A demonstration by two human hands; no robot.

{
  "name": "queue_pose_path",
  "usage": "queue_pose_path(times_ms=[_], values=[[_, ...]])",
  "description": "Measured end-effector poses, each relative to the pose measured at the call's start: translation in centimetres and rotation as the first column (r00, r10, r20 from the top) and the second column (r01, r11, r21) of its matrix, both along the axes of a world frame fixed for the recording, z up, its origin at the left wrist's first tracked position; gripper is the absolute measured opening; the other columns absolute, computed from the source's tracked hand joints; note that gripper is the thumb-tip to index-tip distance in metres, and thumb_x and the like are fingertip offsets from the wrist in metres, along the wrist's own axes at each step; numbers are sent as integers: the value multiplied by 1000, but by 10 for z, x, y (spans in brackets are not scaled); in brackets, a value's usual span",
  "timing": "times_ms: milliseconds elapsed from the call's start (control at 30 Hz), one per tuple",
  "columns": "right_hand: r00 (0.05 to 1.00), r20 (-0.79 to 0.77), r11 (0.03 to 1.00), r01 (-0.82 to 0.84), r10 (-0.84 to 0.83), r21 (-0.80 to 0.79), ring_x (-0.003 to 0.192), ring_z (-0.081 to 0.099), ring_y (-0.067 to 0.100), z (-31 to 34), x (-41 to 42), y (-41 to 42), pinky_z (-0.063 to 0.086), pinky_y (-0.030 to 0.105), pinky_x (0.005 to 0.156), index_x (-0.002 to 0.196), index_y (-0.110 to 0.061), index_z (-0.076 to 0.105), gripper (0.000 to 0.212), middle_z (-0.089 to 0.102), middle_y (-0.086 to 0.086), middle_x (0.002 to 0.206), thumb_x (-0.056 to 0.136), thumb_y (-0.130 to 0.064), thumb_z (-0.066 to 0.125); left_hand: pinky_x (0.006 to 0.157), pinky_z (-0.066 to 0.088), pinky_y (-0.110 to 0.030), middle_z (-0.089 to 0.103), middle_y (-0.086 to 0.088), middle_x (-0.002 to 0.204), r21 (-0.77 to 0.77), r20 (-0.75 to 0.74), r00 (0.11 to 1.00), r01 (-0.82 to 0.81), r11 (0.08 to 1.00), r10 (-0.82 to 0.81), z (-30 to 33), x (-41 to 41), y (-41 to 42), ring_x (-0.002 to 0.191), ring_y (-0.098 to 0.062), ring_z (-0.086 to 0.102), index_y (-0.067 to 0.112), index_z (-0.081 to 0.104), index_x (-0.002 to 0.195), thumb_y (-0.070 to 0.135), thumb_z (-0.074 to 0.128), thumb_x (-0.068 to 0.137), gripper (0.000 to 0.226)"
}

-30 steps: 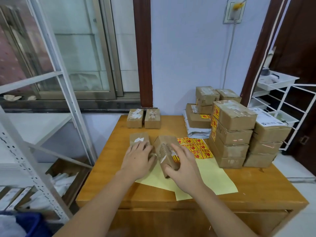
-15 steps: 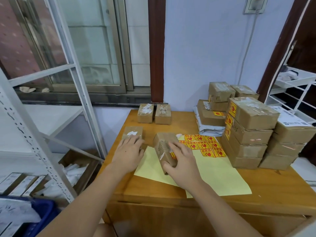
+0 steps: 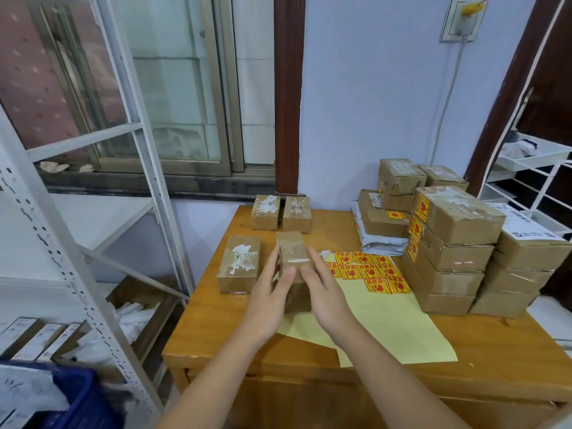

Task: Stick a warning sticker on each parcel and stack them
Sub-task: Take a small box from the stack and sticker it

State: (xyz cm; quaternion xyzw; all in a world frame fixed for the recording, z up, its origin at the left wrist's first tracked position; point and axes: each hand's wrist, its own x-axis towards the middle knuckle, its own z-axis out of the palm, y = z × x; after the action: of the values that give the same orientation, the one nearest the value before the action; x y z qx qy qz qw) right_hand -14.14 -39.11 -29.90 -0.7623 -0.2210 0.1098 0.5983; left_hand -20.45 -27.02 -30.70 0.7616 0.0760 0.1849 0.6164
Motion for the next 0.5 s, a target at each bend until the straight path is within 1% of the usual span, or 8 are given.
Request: queue_pose_path(times_ms=[33,67,133,167,233,300,400,500], values=[[1000,4,1000,-21,21,-16,111,33,-28,-1,0,2,29,6,95,152,-49,29,46,31,-46,132,107,-46,37,105,32,-9,37,42,146,-19,-18,1000,8,1000,-8,0,0,-1,128,26,35,49,23,158,59,51,96,68],[999,7,999,-33,33,-27,117,35,-21,-2,-1,5,29,11,100,154,-49,27,47,32,-42,138,108,-47,35,103,30,-5,33,45,145,-19,-38,999,17,1000,-18,0,0,-1,125,29,33,50,19,158,59,51,97,69],[999,16,998,-33,34,-51,130,32,-9,-6,1,10,27,19,108,157,-45,25,49,33,-29,150,108,-47,33,93,29,5,28,50,138,12,-73,997,21,1000,-20,-1,1,0,117,38,29,50,14,156,55,48,101,66],[999,25,997,-30,32,-70,134,32,-6,-9,3,12,26,19,109,158,-42,24,50,34,-25,154,109,-46,33,94,27,6,25,49,139,31,-83,997,14,999,-12,-2,1,1,118,38,27,49,12,157,55,47,101,65],[999,34,992,-33,37,-119,137,35,0,-11,4,14,27,18,106,159,-37,23,51,37,-18,157,109,-44,32,106,24,-4,23,38,153,56,-86,996,-8,998,13,-4,1,4,137,22,26,43,14,160,59,45,100,69],[998,37,988,-45,52,-150,133,39,1,-14,5,15,28,17,103,160,-36,22,52,41,-13,155,109,-42,32,114,22,-17,23,25,163,65,-101,994,-21,998,28,-9,1,7,147,6,23,39,15,162,62,45,98,74],[997,34,986,-61,67,-156,138,41,8,-20,9,16,30,20,105,160,-39,20,53,43,-12,153,109,-45,33,115,21,-19,23,21,165,80,-108,994,-26,996,34,-14,1,9,147,4,22,38,15,162,62,44,98,74],[996,15,987,-84,87,-140,146,35,12,-20,12,15,29,30,118,159,-43,19,54,35,-12,160,107,-51,34,117,22,-22,23,18,166,110,-111,993,-31,993,44,-12,2,11,148,1,22,36,16,163,62,45,97,76]])
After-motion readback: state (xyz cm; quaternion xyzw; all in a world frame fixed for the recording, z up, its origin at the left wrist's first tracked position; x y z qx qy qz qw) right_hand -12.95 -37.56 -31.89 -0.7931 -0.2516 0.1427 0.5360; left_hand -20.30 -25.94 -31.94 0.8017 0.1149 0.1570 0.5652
